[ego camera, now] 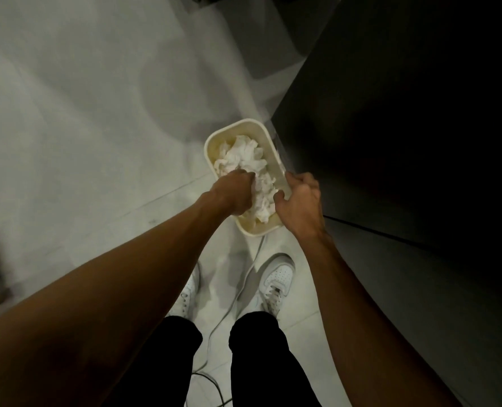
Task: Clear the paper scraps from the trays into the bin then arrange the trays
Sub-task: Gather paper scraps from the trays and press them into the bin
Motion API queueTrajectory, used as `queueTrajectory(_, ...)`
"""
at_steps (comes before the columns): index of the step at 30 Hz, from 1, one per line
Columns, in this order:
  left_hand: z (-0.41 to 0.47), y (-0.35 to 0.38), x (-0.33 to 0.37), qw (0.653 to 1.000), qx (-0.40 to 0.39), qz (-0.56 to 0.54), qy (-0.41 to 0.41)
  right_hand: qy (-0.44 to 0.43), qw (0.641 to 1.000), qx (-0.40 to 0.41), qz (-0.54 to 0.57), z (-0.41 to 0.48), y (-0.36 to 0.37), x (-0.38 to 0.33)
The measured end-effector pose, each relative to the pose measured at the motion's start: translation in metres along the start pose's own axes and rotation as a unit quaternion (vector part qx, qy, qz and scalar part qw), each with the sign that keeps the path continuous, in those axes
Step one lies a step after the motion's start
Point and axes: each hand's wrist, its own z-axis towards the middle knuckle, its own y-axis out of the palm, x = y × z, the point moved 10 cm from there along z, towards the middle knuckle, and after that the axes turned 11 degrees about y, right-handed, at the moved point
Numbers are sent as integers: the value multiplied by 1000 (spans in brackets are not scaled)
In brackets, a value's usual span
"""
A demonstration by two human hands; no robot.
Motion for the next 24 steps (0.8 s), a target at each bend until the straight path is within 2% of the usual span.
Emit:
queueTrajectory(3,1,19,5,984,-88,150,23,7,1000,-9,0,2,1,2)
queueTrajectory(5,0,21,6,981,-103,164,22,14,1000,-18,0,2,1,3)
queueTrajectory(12,-39,-38,23,999,30,-3,25,31,998,-51,5,-15,-21,-5)
queueTrajectory(17,-88,-81,39,995,63,-77,28,60,996,-56,43,-50,-61,-19)
queueTrajectory(24,-166,-153,90,991,78,-97,47,72,987,-46,137,-125,-135,-51)
